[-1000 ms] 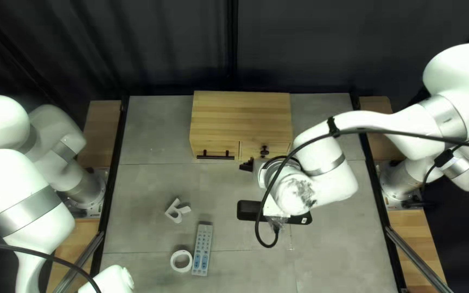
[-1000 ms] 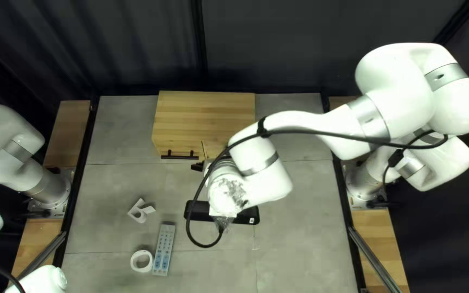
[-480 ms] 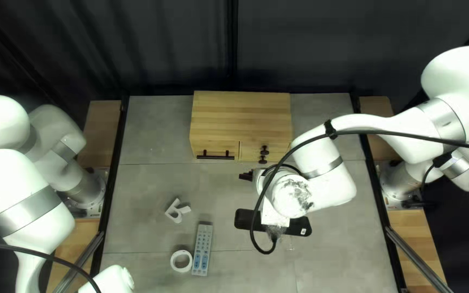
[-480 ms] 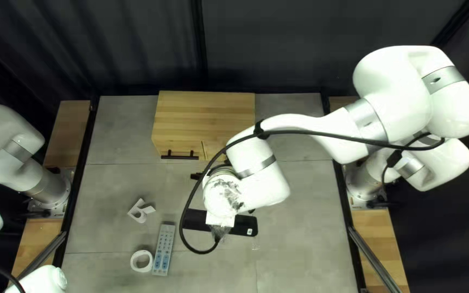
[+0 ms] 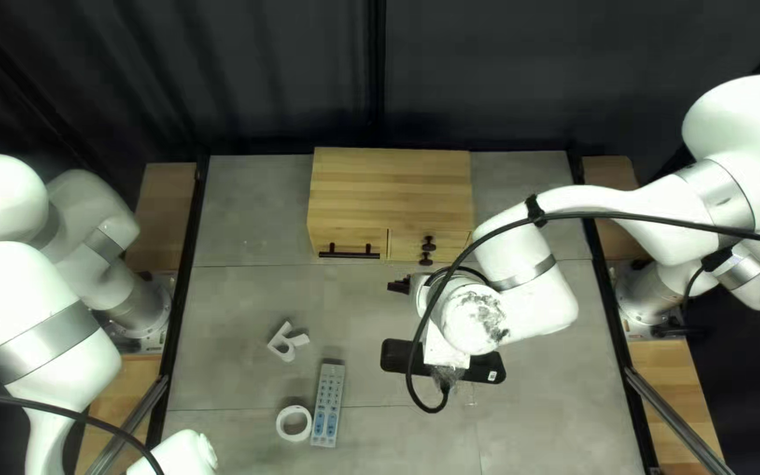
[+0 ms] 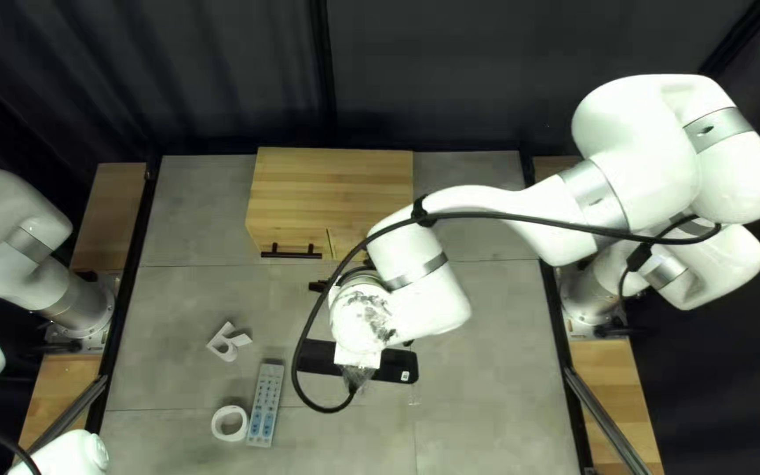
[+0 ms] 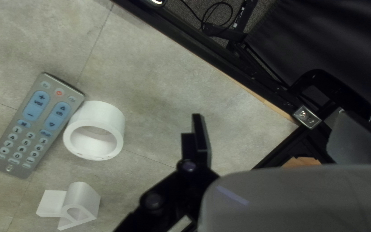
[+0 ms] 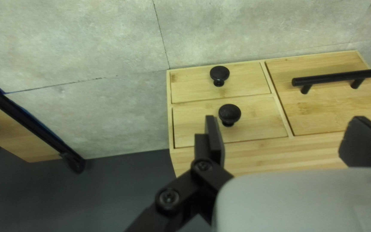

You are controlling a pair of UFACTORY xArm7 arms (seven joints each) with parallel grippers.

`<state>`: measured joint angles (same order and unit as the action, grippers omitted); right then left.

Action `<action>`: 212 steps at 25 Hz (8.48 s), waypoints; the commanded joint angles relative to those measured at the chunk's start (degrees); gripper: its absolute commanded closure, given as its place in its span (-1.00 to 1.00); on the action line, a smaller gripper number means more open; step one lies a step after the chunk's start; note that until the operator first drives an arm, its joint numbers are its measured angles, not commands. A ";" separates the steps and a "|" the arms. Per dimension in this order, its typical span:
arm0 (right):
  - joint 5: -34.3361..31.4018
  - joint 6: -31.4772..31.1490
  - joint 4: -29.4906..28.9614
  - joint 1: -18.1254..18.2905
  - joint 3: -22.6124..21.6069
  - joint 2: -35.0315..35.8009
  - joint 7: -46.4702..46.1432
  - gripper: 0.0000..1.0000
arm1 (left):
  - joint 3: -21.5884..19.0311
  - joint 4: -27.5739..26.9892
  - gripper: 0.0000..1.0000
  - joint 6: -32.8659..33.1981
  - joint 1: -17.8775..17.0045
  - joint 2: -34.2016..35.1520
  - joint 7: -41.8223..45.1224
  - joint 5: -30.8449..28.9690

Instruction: Open drawers and place objects into drawer and close

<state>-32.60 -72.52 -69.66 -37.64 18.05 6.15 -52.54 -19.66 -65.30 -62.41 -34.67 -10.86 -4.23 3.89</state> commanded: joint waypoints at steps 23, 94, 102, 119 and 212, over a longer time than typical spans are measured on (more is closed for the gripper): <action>0.65 -1.45 -2.23 3.88 1.51 11.84 -5.72 -1.00 | 0.00 0.00 -1.00 0.00 0.00 0.00 0.00 0.00; 3.26 7.15 2.16 9.73 4.25 13.13 -7.05 0.12 | 0.00 0.00 -1.00 0.00 0.00 0.00 0.00 0.00; 3.47 6.80 2.01 9.79 4.31 13.08 -6.99 -0.92 | 0.00 0.00 -1.00 0.00 0.00 0.00 0.00 0.00; 4.11 6.27 1.76 10.10 4.48 13.48 -6.64 0.83 | 0.00 0.00 -1.00 0.00 0.00 0.00 0.00 0.00; 4.14 2.67 -2.75 7.02 2.14 16.54 -6.19 0.78 | 0.00 0.00 -1.00 0.00 0.00 0.00 0.00 0.00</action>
<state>-28.32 -69.80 -72.53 -30.49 20.22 22.78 -58.78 -19.66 -65.30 -62.41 -34.67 -10.86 -4.23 3.89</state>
